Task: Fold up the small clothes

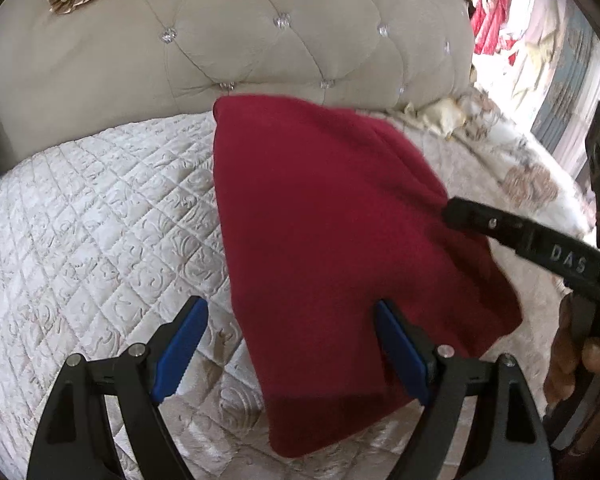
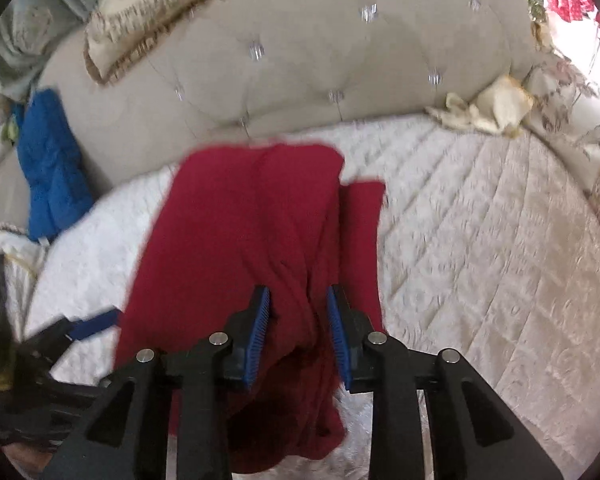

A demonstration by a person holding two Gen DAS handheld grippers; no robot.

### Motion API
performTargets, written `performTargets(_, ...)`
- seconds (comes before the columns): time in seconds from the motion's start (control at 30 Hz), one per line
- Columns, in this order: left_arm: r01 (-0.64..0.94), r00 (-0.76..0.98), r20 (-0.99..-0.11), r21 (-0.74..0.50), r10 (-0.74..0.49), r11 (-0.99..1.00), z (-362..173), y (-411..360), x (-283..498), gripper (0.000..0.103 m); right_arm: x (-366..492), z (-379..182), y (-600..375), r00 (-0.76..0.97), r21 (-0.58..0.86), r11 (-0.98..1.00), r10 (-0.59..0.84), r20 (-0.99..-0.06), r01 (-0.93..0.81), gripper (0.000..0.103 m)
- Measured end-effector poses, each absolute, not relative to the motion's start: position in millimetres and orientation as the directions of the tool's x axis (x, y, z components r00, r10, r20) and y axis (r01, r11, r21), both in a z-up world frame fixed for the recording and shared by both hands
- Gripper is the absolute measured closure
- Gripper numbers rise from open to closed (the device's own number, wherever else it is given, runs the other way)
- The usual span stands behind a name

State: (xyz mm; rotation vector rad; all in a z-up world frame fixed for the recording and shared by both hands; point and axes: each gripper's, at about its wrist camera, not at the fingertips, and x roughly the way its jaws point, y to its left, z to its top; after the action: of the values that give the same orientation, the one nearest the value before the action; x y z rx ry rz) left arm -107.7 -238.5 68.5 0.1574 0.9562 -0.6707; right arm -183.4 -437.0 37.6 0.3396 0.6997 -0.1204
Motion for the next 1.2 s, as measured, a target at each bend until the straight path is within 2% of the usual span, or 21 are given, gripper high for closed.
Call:
performTargets(0.1,0.584,0.384,-0.774,-0.219,-0.504,0.782,75,-231,-103,0.015,-179,50,-442,0.787,0.274,0.934,-0.014,-0.616,0.230,0.085)
performTargets(0.17,0.577,0.372,-0.771,-0.245,-0.517,0.780,74,-228,-98,0.015,-164,48,-444,0.775,0.271,0.934,-0.010,-0.632,0.232,0.084)
performTargets(0.2,0.573,0.368,-0.772,-0.251,-0.518,0.780,73,-228,-96,0.015,-154,44,-444,0.763,0.268,0.938,0.006,-0.647,0.219,0.086)
performTargets(0.27,0.562,0.359,-0.780,-0.258,-0.512,0.786,70,-228,-92,0.015,-138,32,-445,0.730,0.267,0.943,0.038,-0.683,0.201,0.103)
performTargets(0.37,0.556,0.353,-0.780,-0.269,-0.516,0.786,67,-226,-88,0.014,-145,38,-445,0.757,0.236,0.951,0.001,-0.653,0.202,0.103)
performTargets(0.47,0.552,0.337,-0.783,-0.285,-0.523,0.783,64,-229,-86,0.013,-143,22,-451,0.733,0.214,0.947,-0.031,-0.680,0.239,0.103)
performTargets(0.53,0.555,0.337,-0.782,-0.285,-0.525,0.782,63,-230,-87,0.013,-147,19,-448,0.757,0.208,0.952,-0.037,-0.652,0.225,0.103)
performTargets(0.63,0.556,0.335,-0.780,-0.290,-0.529,0.779,64,-231,-86,0.013,-153,24,-452,0.786,0.264,0.942,-0.001,-0.619,0.209,0.103)
performTargets(0.7,0.553,0.315,-0.776,-0.318,-0.546,0.770,65,-233,-83,0.013,-157,25,-461,0.794,0.295,0.926,-0.008,-0.608,0.235,0.077)
performTargets(0.8,0.535,0.279,-0.768,-0.374,-0.576,0.757,63,-237,-72,0.012,-157,21,-467,0.794,0.309,0.918,-0.011,-0.608,0.250,0.060)
performTargets(0.97,0.502,0.256,-0.790,-0.384,-0.557,0.775,51,-243,-50,0.010,-143,8,-479,0.787,0.403,0.891,0.090,-0.611,0.210,0.049)
performTargets(1.1,0.508,0.250,-0.793,-0.382,-0.556,0.772,46,-248,-46,0.009,-131,-4,-486,0.771,0.506,0.849,0.217,-0.599,0.154,0.048)
performTargets(1.2,0.519,0.255,-0.793,-0.370,-0.552,0.771,43,-251,-46,0.008,-127,-5,-486,0.769,0.521,0.843,0.243,-0.591,0.134,0.045)
